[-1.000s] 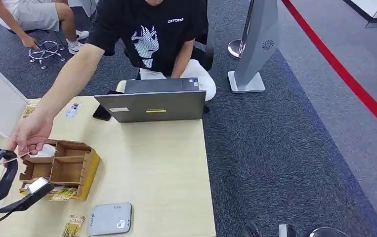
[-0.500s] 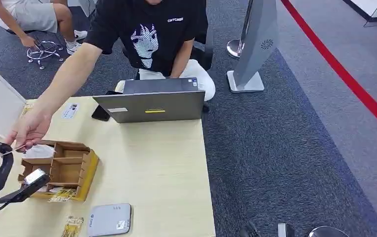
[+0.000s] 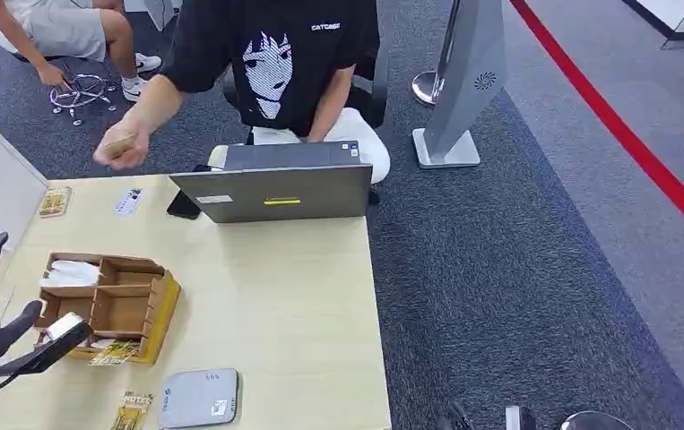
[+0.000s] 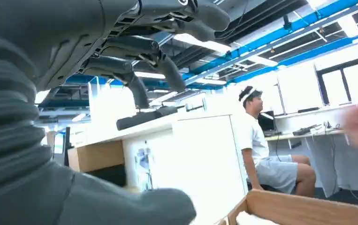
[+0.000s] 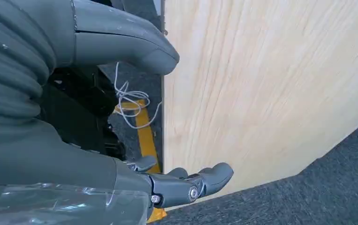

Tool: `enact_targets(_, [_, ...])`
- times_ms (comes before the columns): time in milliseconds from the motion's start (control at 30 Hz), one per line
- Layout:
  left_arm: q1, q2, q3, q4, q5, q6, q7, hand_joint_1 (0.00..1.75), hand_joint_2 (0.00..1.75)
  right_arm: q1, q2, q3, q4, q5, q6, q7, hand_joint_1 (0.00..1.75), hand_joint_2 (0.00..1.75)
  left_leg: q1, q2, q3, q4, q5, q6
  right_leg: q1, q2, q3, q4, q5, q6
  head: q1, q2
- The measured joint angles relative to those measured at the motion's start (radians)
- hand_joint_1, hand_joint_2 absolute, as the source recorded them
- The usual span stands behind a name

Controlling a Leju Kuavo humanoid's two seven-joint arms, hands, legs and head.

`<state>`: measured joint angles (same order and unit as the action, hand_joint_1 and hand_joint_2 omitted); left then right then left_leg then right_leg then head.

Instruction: Pass the card to the sensor for recognition and then transmit it.

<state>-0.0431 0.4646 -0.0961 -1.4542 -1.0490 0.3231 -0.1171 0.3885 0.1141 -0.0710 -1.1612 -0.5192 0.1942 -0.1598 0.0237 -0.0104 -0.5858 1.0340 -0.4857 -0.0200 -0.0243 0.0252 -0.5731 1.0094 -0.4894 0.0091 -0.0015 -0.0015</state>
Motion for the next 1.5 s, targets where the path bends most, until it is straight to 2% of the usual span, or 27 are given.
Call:
enact_targets(400, [0.037, -0.016, 0.019, -0.035, 0.049, 0.026, -0.019, 0.0, 1.75, 0.006, -0.002, 0.005, 0.0, -0.001, -0.005, 0.0, 0.0, 1.75, 0.0, 0.0, 0.0, 0.0, 0.0, 0.0, 0.0, -0.001, 0.0, 0.0, 0.0, 0.0, 0.0, 0.0])
enact_targets(467, [0.048, -0.028, 0.029, -0.051, 0.106, 0.051, -0.044, 0.0, 1.75, 0.008, -0.002, 0.005, -0.002, -0.002, -0.006, -0.001, 0.0, 1.75, 0.0, 0.0, 0.0, 0.0, 0.0, 0.0, 0.0, -0.001, 0.0, 0.0, 0.0, 0.0, 0.0, 0.0])
enact_targets(567, [0.086, -0.095, 0.062, -0.131, 0.263, 0.095, -0.085, 0.0, 1.75, 0.02, -0.002, 0.004, -0.012, -0.004, -0.015, -0.001, 0.0, 1.75, 0.0, 0.0, 0.0, 0.0, 0.0, 0.0, 0.0, -0.001, 0.0, 0.0, 0.0, 0.0, 0.0, 0.0])
enact_targets(633, [0.114, -0.133, 0.073, -0.184, 0.283, 0.119, -0.103, 0.0, 1.75, 0.026, -0.002, 0.003, -0.02, -0.003, -0.016, 0.002, 0.0, 1.75, 0.0, -0.001, -0.001, 0.0, 0.0, 0.0, 0.0, -0.001, 0.001, 0.0, 0.0, 0.0, 0.0, 0.0])
enact_targets(667, [0.142, -0.157, 0.077, -0.219, 0.29, 0.155, -0.128, 0.0, 1.75, 0.027, -0.002, 0.002, -0.024, -0.002, -0.017, 0.001, 0.0, 1.75, 0.0, 0.0, -0.001, 0.0, -0.001, 0.0, 0.0, 0.0, 0.0, -0.001, 0.0, 0.0, 0.0, 0.0])
enact_targets(800, [0.298, -0.248, 0.085, -0.423, 0.34, 0.328, -0.204, 0.0, 1.75, 0.042, 0.008, -0.018, -0.036, 0.005, -0.018, 0.002, 0.0, 1.75, -0.001, 0.003, 0.001, 0.0, -0.004, 0.001, -0.001, 0.002, 0.0, -0.001, -0.001, 0.001, 0.0, 0.0])
enact_targets(900, [0.426, -0.358, 0.131, -0.584, 0.474, 0.369, -0.313, 0.0, 1.75, 0.058, 0.03, -0.057, -0.061, 0.043, -0.009, 0.026, 0.0, 1.75, -0.001, 0.002, 0.0, 0.0, -0.006, 0.002, -0.001, 0.001, 0.001, -0.001, -0.004, 0.003, 0.0, 0.0])
enact_targets(967, [0.491, -0.428, 0.183, -0.657, 0.576, 0.344, -0.353, 0.0, 1.75, 0.062, 0.05, -0.088, -0.074, 0.072, 0.008, 0.045, 0.0, 1.75, -0.001, 0.002, 0.001, 0.0, -0.007, 0.002, -0.001, 0.001, 0.002, -0.001, -0.005, 0.003, 0.001, 0.0])
enact_targets(1067, [0.54, -0.582, 0.327, -0.718, 0.773, 0.14, -0.378, 0.0, 1.75, 0.074, 0.1, -0.163, -0.114, 0.144, 0.061, 0.098, 0.0, 1.75, -0.001, -0.001, 0.002, 0.0, -0.008, 0.003, -0.001, -0.002, 0.004, -0.001, -0.008, 0.002, 0.0, 0.0])
enact_targets(1100, [0.549, -0.619, 0.375, -0.719, 0.804, 0.099, -0.388, 0.0, 1.75, 0.073, 0.116, -0.194, -0.123, 0.162, 0.077, 0.111, 0.0, 1.75, -0.001, -0.001, 0.002, 0.0, -0.008, 0.003, 0.0, -0.002, 0.004, -0.001, -0.008, 0.002, -0.001, 0.0])
enact_targets(1133, [0.556, -0.645, 0.411, -0.721, 0.811, 0.086, -0.397, 0.0, 1.75, 0.071, 0.13, -0.217, -0.129, 0.172, 0.084, 0.117, 0.0, 1.75, -0.001, -0.001, 0.003, 0.0, -0.008, 0.003, 0.0, -0.002, 0.005, -0.001, -0.008, 0.002, -0.001, 0.0])
enact_targets(1267, [0.564, -0.732, 0.512, -0.729, 0.814, 0.075, -0.406, 0.0, 1.75, 0.064, 0.17, -0.293, -0.145, 0.202, 0.105, 0.127, 0.0, 1.75, -0.001, -0.001, 0.005, 0.0, -0.007, 0.003, 0.0, -0.003, 0.007, -0.001, -0.008, 0.002, -0.002, 0.0])
enact_targets(1400, [0.574, -0.771, 0.555, -0.737, 0.782, 0.102, -0.399, 0.0, 1.75, 0.062, 0.188, -0.334, -0.153, 0.209, 0.129, 0.131, 0.0, 1.75, -0.001, -0.001, 0.006, 0.0, -0.008, 0.003, -0.001, -0.003, 0.009, -0.001, -0.008, 0.002, -0.002, 0.0])
enact_targets(1500, [0.609, -0.79, 0.566, -0.735, 0.693, 0.139, -0.401, 0.0, 1.75, 0.067, 0.188, -0.351, -0.165, 0.216, 0.138, 0.13, 0.0, 1.75, -0.001, -0.002, 0.006, 0.0, -0.008, 0.003, -0.001, -0.003, 0.009, -0.001, -0.008, 0.003, -0.001, 0.0])
